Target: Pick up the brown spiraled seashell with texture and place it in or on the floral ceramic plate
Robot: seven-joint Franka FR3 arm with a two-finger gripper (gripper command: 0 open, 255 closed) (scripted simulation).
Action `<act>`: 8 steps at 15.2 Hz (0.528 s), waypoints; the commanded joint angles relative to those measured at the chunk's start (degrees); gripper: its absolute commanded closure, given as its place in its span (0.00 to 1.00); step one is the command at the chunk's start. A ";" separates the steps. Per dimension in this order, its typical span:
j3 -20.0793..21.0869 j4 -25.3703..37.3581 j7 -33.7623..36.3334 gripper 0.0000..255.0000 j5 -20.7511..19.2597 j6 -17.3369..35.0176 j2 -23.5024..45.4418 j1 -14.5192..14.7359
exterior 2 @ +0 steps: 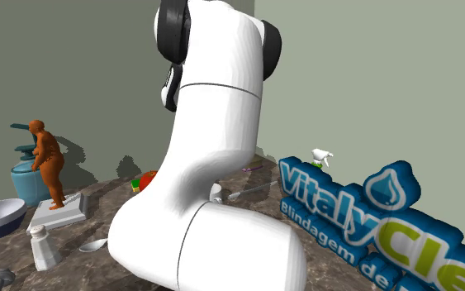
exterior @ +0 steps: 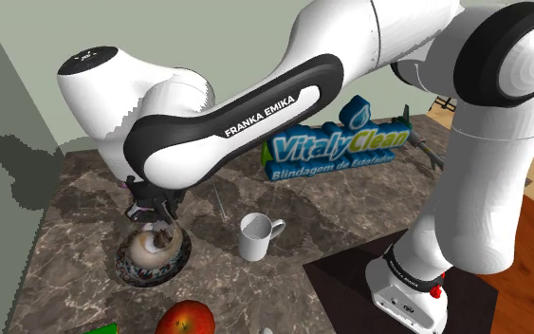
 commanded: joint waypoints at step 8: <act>0.44 2.76 -0.56 0.00 0.82 -3.43 -0.90 0.19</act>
